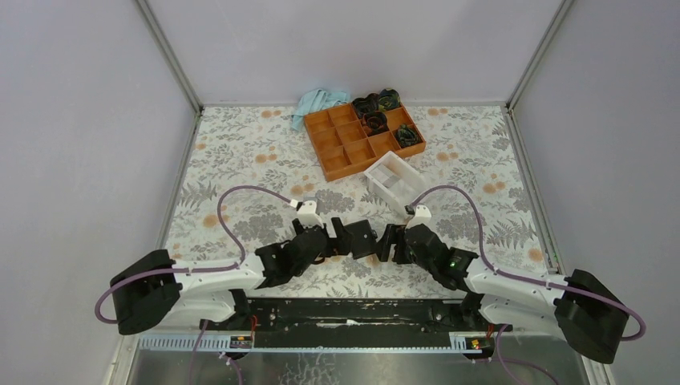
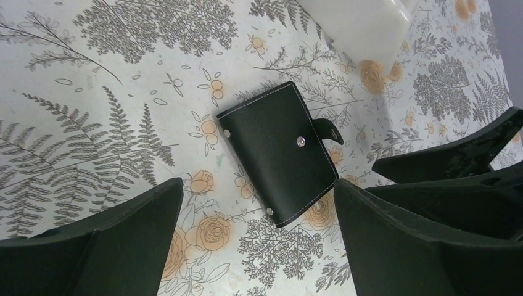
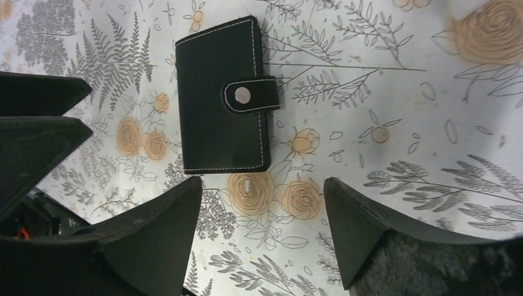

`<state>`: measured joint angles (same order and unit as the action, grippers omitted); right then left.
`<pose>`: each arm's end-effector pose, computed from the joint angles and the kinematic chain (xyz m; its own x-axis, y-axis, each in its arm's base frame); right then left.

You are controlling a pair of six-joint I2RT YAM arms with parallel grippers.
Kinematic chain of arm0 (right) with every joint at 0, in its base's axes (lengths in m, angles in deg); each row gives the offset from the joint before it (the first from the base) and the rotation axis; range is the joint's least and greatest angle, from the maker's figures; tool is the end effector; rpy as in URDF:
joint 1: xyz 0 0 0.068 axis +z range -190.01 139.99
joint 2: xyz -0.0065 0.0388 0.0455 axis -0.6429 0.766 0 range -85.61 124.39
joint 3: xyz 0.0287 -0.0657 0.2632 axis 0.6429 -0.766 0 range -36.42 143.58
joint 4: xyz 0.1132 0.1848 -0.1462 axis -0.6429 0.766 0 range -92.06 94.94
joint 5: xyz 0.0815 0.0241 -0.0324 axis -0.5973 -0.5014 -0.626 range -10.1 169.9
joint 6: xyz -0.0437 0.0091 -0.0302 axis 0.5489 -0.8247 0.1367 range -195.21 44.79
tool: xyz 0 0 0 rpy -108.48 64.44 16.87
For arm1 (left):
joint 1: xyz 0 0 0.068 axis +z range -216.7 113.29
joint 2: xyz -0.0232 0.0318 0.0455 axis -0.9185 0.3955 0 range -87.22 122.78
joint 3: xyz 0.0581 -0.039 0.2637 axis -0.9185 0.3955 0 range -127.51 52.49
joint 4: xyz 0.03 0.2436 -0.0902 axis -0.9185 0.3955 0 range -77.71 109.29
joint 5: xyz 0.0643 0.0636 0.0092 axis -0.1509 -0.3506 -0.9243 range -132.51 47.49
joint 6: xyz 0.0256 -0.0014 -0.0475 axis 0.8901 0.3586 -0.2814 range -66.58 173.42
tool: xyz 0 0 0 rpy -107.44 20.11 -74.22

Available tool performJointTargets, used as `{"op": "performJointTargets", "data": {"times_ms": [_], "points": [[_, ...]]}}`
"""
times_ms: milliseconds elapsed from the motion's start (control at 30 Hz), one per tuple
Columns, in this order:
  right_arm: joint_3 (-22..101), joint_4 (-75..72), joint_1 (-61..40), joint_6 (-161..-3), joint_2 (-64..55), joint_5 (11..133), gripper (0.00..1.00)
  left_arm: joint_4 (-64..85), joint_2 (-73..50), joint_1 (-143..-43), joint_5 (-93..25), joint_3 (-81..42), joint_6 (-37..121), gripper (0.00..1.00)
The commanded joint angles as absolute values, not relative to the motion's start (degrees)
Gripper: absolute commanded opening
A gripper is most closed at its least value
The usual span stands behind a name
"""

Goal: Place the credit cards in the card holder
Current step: Open the card holder at the center of the board.

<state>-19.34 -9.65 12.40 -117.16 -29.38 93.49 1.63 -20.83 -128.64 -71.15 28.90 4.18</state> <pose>0.1248 0.1483 0.1679 -0.6707 0.1940 -0.7159 -0.2687 0.8361 0.4783 0.1205 -0.1896 0.1770 -0.6054 -0.2774 -0.7460 0.1914 0.8591 -0.4748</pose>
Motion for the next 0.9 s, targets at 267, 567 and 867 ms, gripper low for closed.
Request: {"op": "performJointTargets", "data": {"times_ms": [267, 567, 867], "points": [[-22.82, -26.22, 12.79, -125.03, -23.76, 88.49, 0.78, -9.1, -14.92, -130.21, -71.37, 30.96, 2.01, 0.88], [-25.11, -31.99, 12.75, -126.78, -21.09, 87.95, 0.77, -12.79, -10.17, -130.2, -70.74, 30.64, 1.39, 0.82], [-25.88, -38.79, 12.73, -128.13, -16.6, 86.82, 0.74, -15.44, -6.48, -130.31, -70.84, 30.44, 0.59, 0.78]]}}
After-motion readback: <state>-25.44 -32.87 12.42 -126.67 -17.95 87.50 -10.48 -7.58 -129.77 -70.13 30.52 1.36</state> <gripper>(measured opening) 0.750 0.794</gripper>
